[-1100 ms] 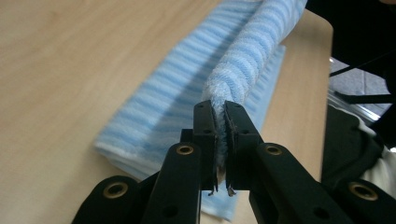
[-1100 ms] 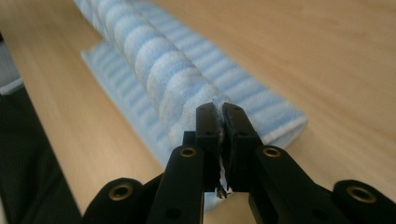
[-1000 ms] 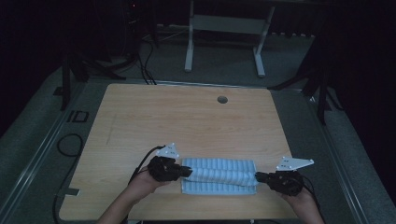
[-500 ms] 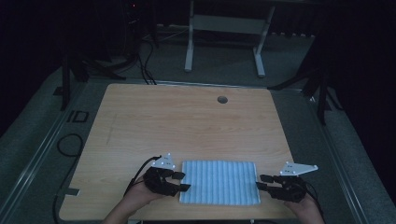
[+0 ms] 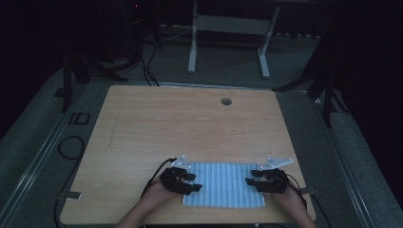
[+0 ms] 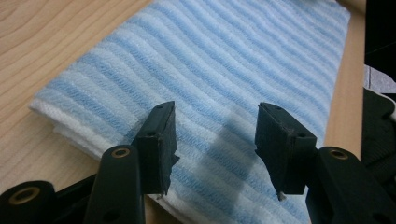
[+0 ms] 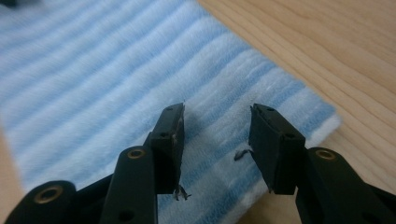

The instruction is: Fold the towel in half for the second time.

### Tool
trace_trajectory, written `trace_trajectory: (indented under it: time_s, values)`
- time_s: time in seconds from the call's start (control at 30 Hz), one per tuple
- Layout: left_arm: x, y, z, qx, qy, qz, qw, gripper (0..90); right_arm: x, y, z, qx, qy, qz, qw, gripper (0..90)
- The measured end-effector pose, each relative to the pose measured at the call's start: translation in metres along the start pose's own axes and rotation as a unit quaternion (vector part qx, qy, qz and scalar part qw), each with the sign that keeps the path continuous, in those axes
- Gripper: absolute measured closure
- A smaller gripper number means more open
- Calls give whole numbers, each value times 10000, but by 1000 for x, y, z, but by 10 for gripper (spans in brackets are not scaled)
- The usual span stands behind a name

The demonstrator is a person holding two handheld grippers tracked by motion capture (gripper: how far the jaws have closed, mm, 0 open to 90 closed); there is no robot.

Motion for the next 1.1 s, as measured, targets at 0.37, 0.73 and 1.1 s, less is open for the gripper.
trace_trajectory:
  time_s: [0.37, 0.73, 1.1]
  values:
    - [-14, -6, -42, -395, -155, 20, 9991, 518, -31, 32, 24, 78, -12, 12, 10000, 540]
    - [-26, -15, -78, -711, -174, -35, 9973, 518, -65, 62, 45, 96, 104, -54, 9999, 514]
    - [-43, -19, -118, -972, -403, 82, 9944, 517, -92, 86, 64, 213, 273, -85, 9994, 497]
Point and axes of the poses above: each handheld gripper's, and its own axes: y roughly forward along the jaws, x roughly out of its underside, z roughly to its right, the point moved 9 cm from there along y, roughly forward along the jaws, and after that the axes turned 6 degrees about -y, right-handed, at the moved point
